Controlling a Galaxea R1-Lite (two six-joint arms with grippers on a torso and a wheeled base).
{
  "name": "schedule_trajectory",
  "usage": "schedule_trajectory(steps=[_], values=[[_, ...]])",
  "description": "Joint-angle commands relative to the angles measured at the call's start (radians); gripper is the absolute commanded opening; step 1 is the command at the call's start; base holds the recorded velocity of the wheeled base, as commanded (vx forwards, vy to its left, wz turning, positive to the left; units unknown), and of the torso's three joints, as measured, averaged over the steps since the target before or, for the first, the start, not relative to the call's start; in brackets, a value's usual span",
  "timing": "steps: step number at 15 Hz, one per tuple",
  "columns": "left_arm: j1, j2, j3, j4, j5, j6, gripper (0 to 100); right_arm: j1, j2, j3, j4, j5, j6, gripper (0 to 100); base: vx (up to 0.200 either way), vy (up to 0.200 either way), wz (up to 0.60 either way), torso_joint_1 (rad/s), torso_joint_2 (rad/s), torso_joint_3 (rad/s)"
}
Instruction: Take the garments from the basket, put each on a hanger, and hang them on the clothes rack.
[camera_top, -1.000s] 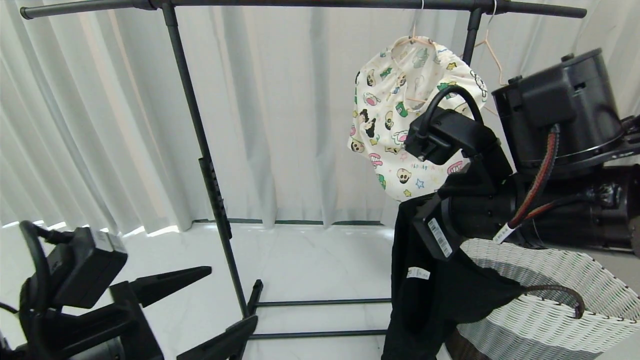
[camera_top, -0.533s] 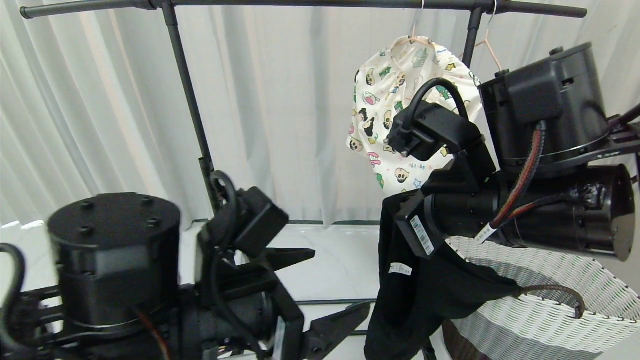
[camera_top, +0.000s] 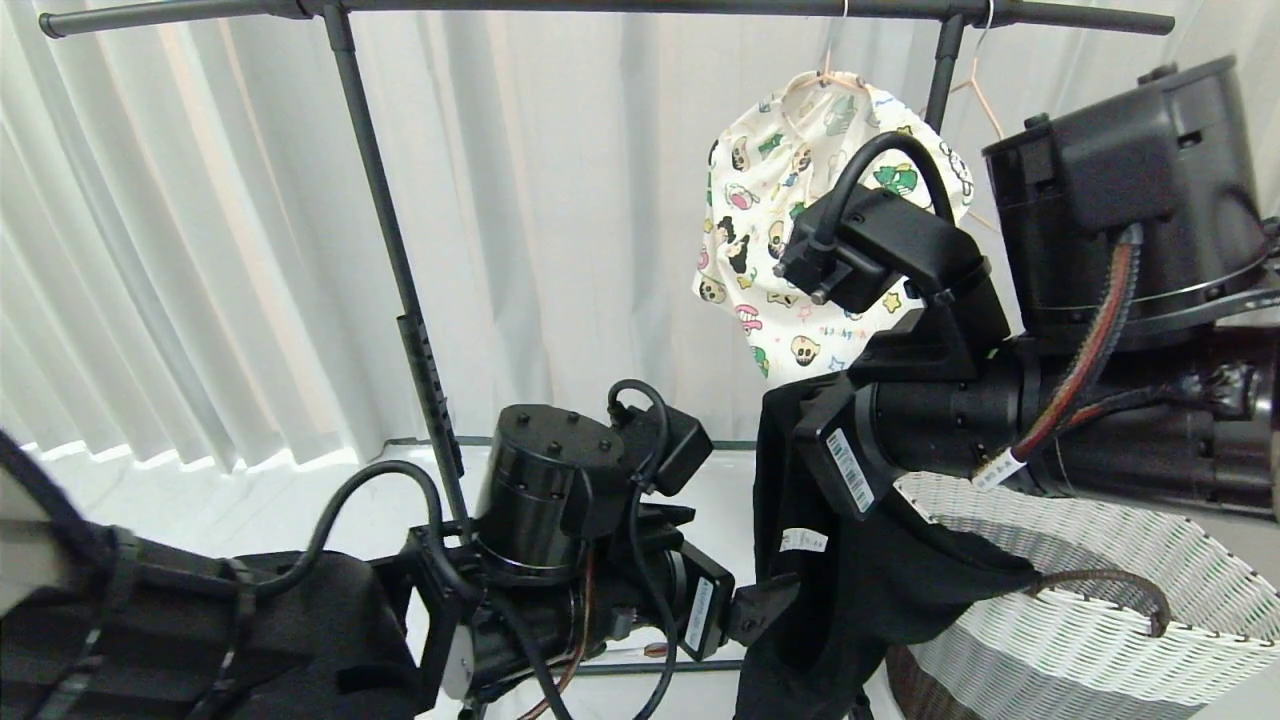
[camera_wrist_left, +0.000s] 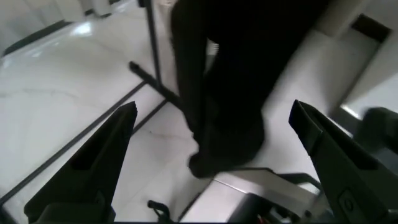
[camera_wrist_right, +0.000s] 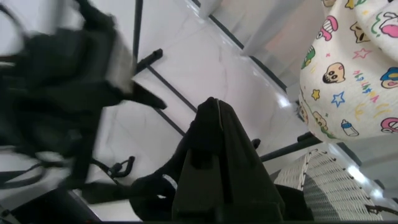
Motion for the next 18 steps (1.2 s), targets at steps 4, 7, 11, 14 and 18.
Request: schedule_trajectory(steps=[4, 7, 11, 14, 18], values=[[0.023, 0.182, -0.027, -0.055, 0.046, -0.001, 100, 0.006, -0.038, 0.001, 0.007, 0.000, -0.001, 0, 0.000, 0.000, 0.00, 0.000, 0.00, 0.000], [0.031, 0.188, -0.024, -0.055, 0.079, 0.001, 100, 0.005, -0.041, 0.002, 0.012, 0.000, -0.001, 0, 0.000, 0.000, 0.00, 0.000, 0.00, 0.000], [0.037, 0.185, -0.021, -0.055, 0.124, 0.004, 100, 0.005, -0.036, 0.004, 0.011, 0.001, -0.001, 0, 0.000, 0.000, 0.00, 0.000, 0.00, 0.000], [0.036, 0.185, -0.019, -0.055, 0.185, 0.004, 0, 0.003, -0.036, 0.009, 0.009, 0.000, 0.000, 0, 0.000, 0.000, 0.00, 0.000, 0.00, 0.000], [0.026, 0.174, -0.006, -0.058, 0.291, 0.004, 0, -0.002, -0.033, 0.015, 0.009, -0.002, 0.000, 0, 0.000, 0.000, 0.00, 0.000, 0.00, 0.000]])
